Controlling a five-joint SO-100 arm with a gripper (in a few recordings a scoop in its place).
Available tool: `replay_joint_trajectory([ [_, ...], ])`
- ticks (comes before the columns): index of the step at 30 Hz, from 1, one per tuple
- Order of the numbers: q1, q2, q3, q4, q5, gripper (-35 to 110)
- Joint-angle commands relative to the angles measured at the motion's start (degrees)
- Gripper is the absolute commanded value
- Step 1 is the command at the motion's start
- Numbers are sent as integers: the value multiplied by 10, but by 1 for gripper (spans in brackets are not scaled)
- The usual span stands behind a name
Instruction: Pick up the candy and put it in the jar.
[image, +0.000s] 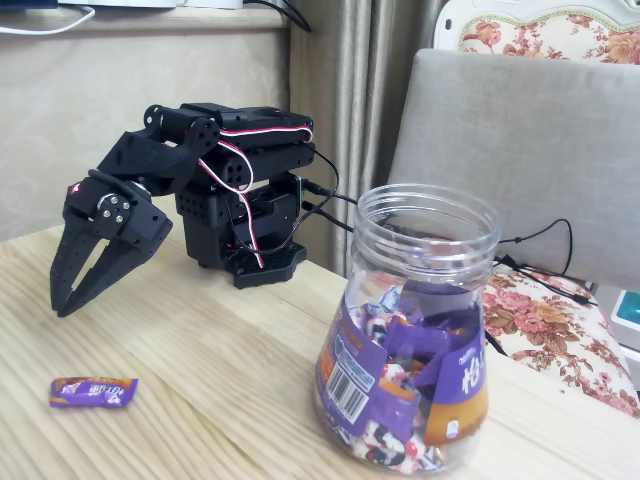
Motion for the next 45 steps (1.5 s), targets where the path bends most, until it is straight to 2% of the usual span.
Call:
replay_joint_trajectory([
  [1,-5,13,2,3,2,0],
  [12,-5,13,2,3,2,0],
  [18,39,13,2,5,49,0],
  [27,43,13,2,6,54,0],
  [28,40,14,2,3,81,0],
  [30,25,14,2,16,253,0],
  [31,14,14,2,30,378,0],
  [32,-7,13,2,40,436,0],
  [34,-33,13,2,40,411,6],
  [36,-45,13,-5,33,438,9],
  [40,-140,14,-94,6,399,10],
  [45,-128,12,-278,108,349,19],
])
